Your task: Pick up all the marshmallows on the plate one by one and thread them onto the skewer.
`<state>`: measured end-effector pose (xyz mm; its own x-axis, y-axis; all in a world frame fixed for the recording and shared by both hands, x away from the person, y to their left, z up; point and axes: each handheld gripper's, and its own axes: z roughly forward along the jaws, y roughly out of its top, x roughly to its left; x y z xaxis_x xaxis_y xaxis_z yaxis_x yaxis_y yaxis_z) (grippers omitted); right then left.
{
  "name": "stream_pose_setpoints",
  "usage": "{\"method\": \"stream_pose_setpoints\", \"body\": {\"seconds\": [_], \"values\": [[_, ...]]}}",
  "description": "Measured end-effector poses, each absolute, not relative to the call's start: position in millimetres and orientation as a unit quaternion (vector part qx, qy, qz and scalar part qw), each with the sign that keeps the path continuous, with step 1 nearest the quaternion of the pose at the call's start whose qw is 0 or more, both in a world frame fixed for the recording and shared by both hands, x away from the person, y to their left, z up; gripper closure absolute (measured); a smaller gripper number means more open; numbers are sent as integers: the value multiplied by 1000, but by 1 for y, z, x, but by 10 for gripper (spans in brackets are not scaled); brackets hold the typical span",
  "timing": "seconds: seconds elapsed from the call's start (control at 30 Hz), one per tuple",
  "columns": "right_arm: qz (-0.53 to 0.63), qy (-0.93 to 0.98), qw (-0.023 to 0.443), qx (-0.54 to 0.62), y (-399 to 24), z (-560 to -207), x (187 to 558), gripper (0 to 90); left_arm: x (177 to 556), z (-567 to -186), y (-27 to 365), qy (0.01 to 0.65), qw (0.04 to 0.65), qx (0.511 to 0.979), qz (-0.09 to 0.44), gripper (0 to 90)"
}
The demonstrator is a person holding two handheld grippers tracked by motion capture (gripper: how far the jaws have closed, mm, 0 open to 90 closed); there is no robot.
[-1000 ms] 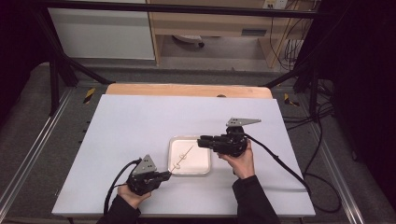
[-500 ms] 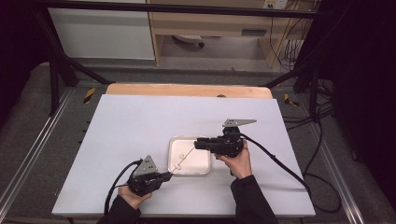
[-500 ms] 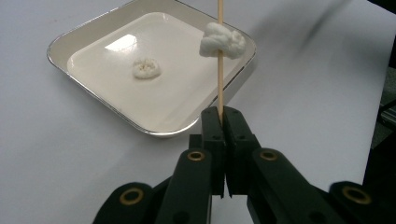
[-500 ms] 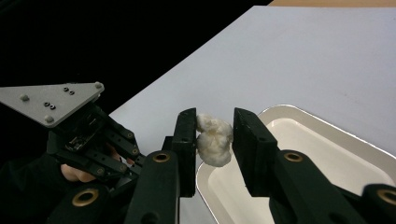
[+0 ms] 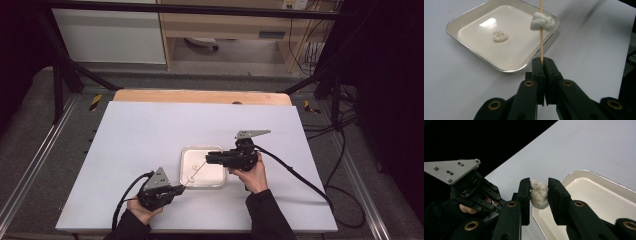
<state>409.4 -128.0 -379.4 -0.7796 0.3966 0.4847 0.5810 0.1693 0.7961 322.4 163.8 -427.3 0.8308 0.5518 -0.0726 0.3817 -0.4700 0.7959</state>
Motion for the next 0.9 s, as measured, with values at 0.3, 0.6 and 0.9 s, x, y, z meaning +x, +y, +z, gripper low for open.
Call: {"method": "stream_pose_setpoints", "body": {"seconds": [0.3,0.6,0.9], "values": [[-562,-758,90,-318,-123,-384,406,745,323,-429,163,273,432,855,95,885],[-563,-760,90,-311,-120,-389,402,754,322,-431,161,273,425,858,93,886],[-562,-763,85,-307,-116,-393,399,759,322,-432,159,275,422,859,89,887]]}}
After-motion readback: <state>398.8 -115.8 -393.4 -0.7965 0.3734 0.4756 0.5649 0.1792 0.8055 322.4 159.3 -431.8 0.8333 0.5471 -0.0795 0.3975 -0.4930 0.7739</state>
